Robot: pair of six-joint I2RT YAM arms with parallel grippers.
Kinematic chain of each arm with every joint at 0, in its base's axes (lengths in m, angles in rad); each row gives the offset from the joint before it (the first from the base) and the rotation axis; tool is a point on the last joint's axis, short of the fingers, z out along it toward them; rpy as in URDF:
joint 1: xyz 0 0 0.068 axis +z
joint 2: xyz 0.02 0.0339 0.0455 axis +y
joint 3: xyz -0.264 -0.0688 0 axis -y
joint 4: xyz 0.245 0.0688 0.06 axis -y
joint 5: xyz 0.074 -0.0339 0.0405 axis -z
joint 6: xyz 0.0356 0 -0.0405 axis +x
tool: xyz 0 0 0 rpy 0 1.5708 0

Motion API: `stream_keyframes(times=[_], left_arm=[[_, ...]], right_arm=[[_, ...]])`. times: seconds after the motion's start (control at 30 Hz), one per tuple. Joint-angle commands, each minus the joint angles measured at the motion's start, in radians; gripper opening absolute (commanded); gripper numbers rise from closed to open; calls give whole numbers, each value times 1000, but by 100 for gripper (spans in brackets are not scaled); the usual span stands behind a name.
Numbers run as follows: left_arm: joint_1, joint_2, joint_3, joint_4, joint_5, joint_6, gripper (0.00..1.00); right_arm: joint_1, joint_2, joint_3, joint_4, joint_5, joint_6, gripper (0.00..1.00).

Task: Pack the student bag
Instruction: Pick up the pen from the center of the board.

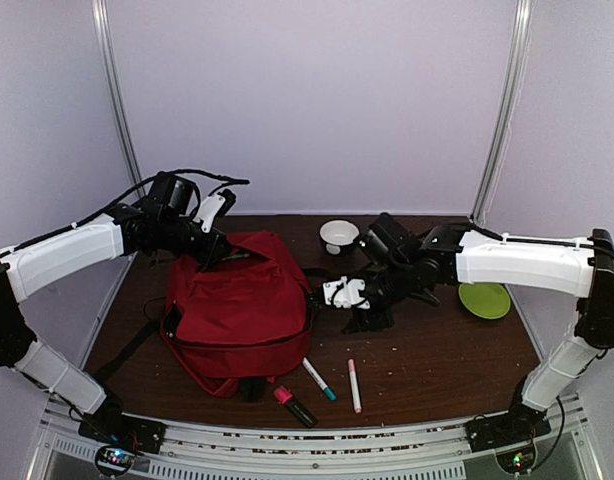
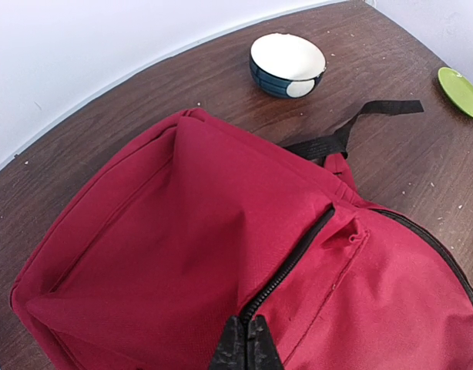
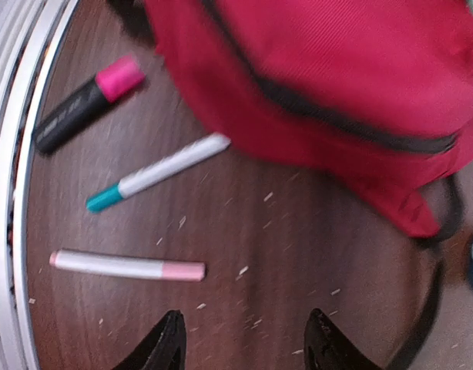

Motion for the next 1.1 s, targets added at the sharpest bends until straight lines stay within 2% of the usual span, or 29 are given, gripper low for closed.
stream_keyframes(times=[0.0, 0.2, 0.6, 0.87, 1.07], left_arm=[[9, -3, 6, 45, 4, -3, 0], [10, 2, 2, 42, 20, 2, 0], [9, -6, 10, 30, 32, 0, 0], [9, -13, 9, 22, 25, 4, 0], [9, -16, 2, 24, 22, 5, 0]], right_arm=[[-10, -18, -163, -121, -47, -5, 53], [-3, 8, -200, -163, -51, -160, 56], [103, 193, -46, -146, 133, -346, 57], [147, 254, -12, -155, 189, -431, 56], [163, 301, 26, -222, 195, -458, 53]])
